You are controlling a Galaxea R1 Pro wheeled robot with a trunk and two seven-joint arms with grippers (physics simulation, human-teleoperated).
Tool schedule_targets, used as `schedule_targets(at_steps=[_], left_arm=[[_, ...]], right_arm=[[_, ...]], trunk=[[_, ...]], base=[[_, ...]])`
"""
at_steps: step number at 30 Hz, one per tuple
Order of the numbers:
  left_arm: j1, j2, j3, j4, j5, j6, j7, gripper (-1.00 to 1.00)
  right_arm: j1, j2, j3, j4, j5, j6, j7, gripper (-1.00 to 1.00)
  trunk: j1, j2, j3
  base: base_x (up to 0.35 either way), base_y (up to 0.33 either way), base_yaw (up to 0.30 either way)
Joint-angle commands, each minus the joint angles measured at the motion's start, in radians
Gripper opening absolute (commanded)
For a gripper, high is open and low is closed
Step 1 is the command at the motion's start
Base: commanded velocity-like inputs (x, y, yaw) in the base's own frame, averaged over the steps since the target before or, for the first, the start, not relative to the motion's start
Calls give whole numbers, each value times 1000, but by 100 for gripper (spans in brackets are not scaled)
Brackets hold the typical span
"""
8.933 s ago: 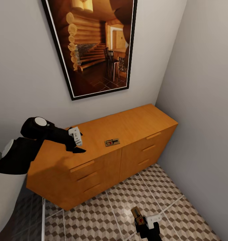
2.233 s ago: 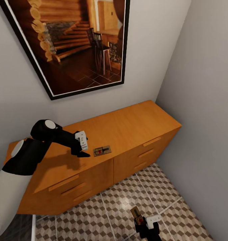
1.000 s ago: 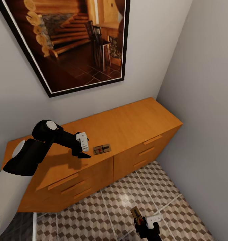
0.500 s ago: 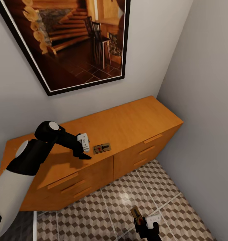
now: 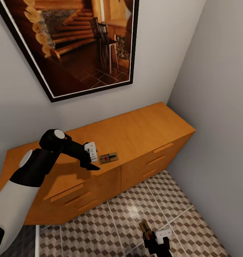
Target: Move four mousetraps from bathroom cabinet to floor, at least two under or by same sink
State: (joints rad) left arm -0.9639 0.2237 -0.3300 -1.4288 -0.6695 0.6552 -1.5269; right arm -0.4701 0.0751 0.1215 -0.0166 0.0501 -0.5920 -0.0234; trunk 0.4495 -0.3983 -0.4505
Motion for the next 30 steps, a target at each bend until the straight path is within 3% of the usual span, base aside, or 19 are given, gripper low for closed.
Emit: schedule_targets(at_steps=[1, 30], left_arm=[[-1, 0, -1, -1, -7, 11, -7, 100], [-1, 5, 6, -7, -22, 12, -7, 100]], right_arm=[[-1, 0, 1, 1, 4, -3, -3, -100], [-1, 0, 1, 1, 4, -3, -3, -100]], trunk=[[1, -2, -1], [1, -2, -1]], base=[[0, 0, 0], [0, 0, 0]])
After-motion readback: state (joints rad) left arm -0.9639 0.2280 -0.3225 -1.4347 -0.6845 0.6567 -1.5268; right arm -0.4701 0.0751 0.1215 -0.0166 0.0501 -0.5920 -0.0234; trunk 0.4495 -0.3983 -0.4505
